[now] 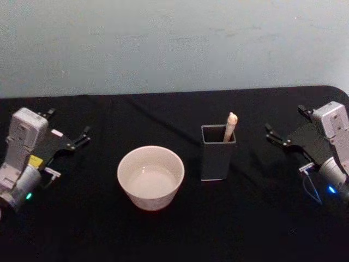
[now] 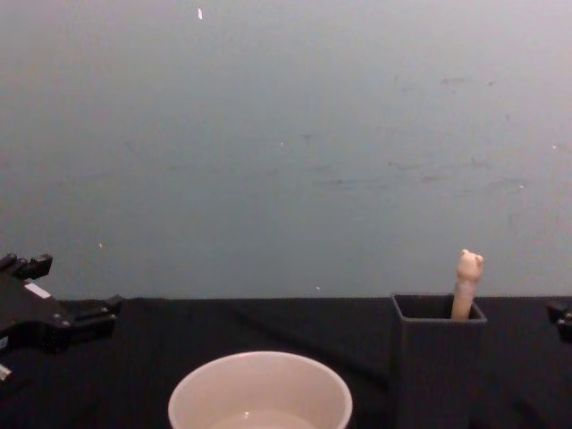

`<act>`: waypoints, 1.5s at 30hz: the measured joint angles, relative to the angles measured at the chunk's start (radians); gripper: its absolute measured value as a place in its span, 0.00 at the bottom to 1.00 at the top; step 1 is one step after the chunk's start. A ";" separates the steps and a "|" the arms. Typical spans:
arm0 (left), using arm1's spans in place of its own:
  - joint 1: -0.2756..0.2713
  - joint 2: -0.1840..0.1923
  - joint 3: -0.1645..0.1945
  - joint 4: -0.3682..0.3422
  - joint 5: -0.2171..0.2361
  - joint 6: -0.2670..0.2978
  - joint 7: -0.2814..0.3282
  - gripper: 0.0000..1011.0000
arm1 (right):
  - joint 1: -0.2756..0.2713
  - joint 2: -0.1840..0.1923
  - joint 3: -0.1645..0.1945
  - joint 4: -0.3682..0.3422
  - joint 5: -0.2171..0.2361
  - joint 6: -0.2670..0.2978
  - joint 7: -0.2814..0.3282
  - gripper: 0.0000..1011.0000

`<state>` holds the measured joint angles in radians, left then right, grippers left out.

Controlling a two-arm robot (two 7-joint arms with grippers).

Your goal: Pick up the stirring spoon with one hand, stir inside the cup, then place it back in its original position.

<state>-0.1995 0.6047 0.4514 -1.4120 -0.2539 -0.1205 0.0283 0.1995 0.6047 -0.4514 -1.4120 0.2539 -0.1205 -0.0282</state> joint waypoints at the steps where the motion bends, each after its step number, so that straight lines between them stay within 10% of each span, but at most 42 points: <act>1: 0.000 0.000 0.000 0.000 0.000 0.000 0.000 0.99 | 0.000 0.000 0.000 0.000 0.000 0.000 0.000 0.99; 25: 0.000 0.000 0.000 0.000 0.000 0.000 0.000 0.99 | -0.009 -0.002 0.015 -0.012 0.013 0.000 0.021 0.99; 45: 0.000 0.000 0.000 0.000 0.000 0.000 0.000 0.99 | -0.147 0.036 0.103 -0.259 0.284 0.142 0.297 0.99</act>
<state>-0.1995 0.6047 0.4514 -1.4120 -0.2539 -0.1205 0.0283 0.0521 0.6406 -0.3489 -1.6711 0.5384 0.0213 0.2690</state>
